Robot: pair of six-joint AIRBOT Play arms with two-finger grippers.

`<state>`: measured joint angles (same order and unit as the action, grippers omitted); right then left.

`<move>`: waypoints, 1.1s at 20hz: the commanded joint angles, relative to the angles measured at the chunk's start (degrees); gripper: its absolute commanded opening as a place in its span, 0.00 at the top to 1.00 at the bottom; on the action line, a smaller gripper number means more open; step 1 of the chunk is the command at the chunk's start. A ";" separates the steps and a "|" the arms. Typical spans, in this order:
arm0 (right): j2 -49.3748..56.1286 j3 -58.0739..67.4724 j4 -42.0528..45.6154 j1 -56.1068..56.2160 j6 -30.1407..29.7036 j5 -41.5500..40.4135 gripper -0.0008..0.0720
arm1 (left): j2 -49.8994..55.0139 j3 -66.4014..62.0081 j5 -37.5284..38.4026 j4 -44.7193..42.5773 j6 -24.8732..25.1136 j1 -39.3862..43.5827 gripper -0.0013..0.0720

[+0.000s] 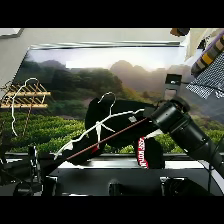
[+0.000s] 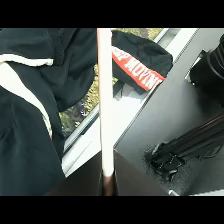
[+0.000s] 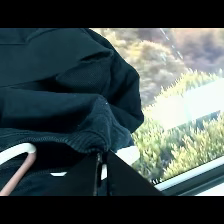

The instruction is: Fold the clothes and pants, and hang the long-sleeved shirts on hangers.

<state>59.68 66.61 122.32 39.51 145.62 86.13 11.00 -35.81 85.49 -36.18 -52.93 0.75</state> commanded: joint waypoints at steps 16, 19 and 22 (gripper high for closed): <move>-0.02 9.73 1.92 0.02 -10.25 -1.31 0.92 | 18.80 0.02 -6.97 6.80 25.00 0.04 0.94; 0.02 9.73 4.83 0.02 -10.21 4.35 0.92 | 18.53 -0.09 -5.49 8.13 25.51 0.07 0.94; 1.14 9.73 9.81 -0.02 -10.21 4.92 0.92 | 18.38 -0.20 -0.74 8.35 25.38 0.07 0.94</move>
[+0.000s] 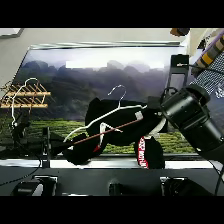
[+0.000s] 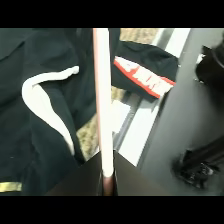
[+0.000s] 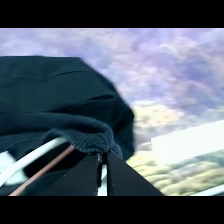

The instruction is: Fold the clothes and pants, and hang the long-sleeved shirts on hangers.

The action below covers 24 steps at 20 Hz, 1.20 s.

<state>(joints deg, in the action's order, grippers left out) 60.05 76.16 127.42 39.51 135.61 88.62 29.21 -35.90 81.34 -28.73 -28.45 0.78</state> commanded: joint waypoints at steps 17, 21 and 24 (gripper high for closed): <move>-1.25 2.38 -4.39 0.04 -5.68 -14.08 0.92 | 7.87 -0.07 -3.26 3.30 7.54 2.36 0.93; -1.25 6.32 -4.15 0.04 -9.35 -13.38 0.92 | 9.27 -0.07 -6.21 3.28 7.56 7.91 0.93; -1.25 8.15 -0.09 0.04 -10.78 -6.03 0.92 | 9.18 -0.11 -6.75 3.32 7.50 8.72 0.93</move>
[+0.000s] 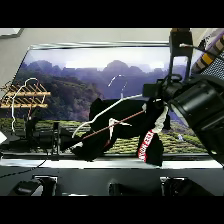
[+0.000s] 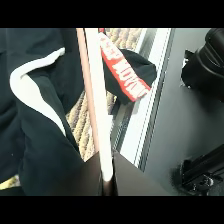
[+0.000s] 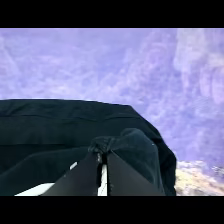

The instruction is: Fold the clothes and pants, and hang the long-sleeved shirts on hangers.

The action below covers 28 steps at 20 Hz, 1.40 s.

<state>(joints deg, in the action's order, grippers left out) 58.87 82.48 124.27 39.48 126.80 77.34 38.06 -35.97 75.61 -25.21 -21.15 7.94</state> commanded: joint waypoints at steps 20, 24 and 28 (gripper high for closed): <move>-0.72 3.39 -7.34 0.13 -9.51 3.34 0.92 | 6.67 -0.04 -10.60 1.20 4.96 8.70 0.93; -3.04 3.45 -9.14 0.13 -9.64 3.45 0.92 | 7.39 -0.04 -14.16 2.23 5.38 8.70 0.93; -4.90 3.45 -12.59 0.13 -9.64 2.08 0.92 | 8.79 -0.11 -14.08 3.45 5.79 10.67 0.94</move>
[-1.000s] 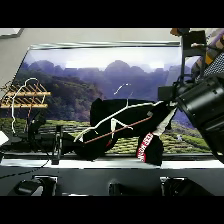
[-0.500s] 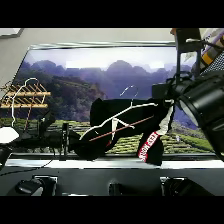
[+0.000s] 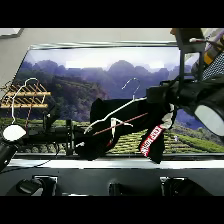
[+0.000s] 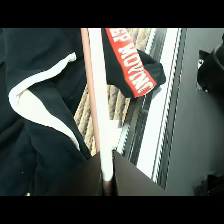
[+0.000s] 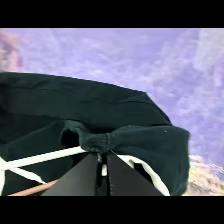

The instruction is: Fold the clothes and pants, and hang the long-sleeved shirts on hangers.

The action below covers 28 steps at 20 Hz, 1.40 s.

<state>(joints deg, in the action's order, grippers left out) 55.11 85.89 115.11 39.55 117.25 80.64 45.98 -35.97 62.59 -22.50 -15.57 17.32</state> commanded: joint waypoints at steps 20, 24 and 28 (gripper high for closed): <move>3.45 -0.02 -4.48 0.00 -2.01 0.31 0.75 | 2.60 -0.90 -8.24 7.87 1.68 5.75 0.93; 3.43 -0.02 -3.02 0.00 -1.33 3.17 0.43 | 2.60 -0.90 -8.24 8.00 1.70 5.75 0.93; 1.62 -0.02 4.98 0.00 5.29 10.62 0.38 | 2.60 -0.90 -8.26 8.00 1.70 5.75 0.93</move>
<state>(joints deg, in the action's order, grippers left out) 57.82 85.89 114.59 39.57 118.32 86.32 48.56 -36.82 54.26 -14.52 -13.91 23.05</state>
